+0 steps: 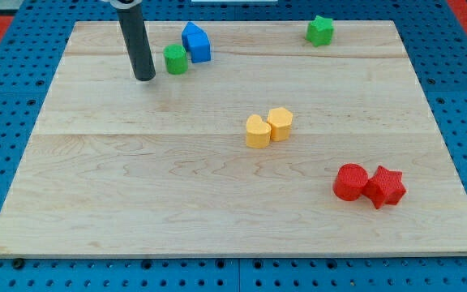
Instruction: Place the green circle below the blue cube
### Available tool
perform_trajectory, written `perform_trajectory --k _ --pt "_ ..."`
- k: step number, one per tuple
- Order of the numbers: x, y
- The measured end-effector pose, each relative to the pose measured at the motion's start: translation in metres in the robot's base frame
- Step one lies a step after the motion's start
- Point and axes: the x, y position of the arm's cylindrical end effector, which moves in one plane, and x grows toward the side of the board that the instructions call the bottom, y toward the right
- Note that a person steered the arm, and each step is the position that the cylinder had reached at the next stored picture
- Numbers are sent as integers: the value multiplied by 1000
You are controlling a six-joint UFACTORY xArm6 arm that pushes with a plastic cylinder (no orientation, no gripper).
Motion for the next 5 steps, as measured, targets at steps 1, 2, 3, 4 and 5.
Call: perform_trajectory --k 1,2,3,4,5 --pt "-6 -42" --pt "-31 -16" --pt "-13 13" --pt "-13 -2" --pt "-41 -35"
